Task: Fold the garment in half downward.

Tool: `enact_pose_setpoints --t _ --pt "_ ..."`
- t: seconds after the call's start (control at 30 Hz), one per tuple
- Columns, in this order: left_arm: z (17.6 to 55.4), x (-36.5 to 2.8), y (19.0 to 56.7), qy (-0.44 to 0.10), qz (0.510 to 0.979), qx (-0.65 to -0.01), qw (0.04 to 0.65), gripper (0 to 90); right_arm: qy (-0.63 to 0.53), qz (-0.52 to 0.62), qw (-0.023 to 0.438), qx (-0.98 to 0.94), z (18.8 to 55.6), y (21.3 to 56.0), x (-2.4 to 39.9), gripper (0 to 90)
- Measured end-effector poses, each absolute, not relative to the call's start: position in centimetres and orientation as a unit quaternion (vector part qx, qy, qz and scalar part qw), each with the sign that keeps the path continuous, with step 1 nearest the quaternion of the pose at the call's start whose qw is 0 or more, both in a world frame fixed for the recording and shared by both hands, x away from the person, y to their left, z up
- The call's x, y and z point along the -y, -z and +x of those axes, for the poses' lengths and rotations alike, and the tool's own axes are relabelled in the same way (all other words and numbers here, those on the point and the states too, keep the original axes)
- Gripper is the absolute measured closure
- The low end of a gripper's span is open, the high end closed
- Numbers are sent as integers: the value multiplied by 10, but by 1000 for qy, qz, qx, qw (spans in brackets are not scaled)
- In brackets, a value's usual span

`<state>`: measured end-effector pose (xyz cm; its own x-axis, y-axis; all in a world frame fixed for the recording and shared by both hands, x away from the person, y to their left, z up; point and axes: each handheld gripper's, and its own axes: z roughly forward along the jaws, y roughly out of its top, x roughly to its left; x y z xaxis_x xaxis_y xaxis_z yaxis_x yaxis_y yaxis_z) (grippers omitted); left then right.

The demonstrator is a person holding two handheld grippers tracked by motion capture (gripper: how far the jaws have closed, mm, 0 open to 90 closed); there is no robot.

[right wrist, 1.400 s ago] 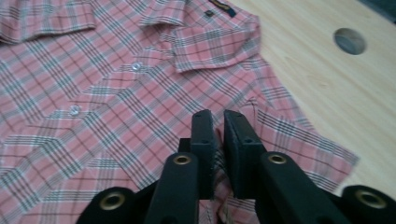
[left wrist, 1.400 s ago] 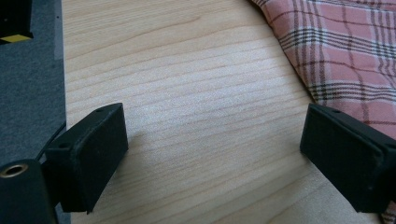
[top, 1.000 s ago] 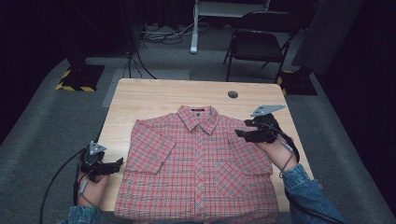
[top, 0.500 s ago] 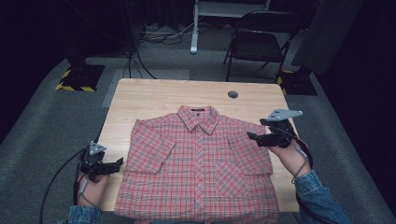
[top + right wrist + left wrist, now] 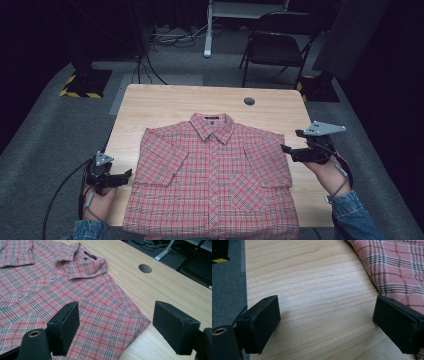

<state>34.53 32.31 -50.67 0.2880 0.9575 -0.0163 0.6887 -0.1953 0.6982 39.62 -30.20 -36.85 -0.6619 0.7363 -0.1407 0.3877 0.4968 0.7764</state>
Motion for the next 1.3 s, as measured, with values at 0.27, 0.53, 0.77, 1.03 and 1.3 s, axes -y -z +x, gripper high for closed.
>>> enact_pose_setpoints --t 0.27,0.53,0.77,1.03,1.3 --pt "345 -323 507 -219 741 -555 307 77 -374 349 241 -825 388 369 318 213" --pt "345 -323 507 -219 741 -555 307 77 -377 356 243 -820 380 370 330 210" --pt "345 -323 507 -219 741 -555 307 77 -381 362 241 -816 374 374 338 208" --pt "345 -323 507 -219 741 -555 307 77 -381 372 238 -812 367 384 350 198" --pt "345 -323 507 -219 741 -555 307 77 -376 379 236 -812 362 399 360 186"
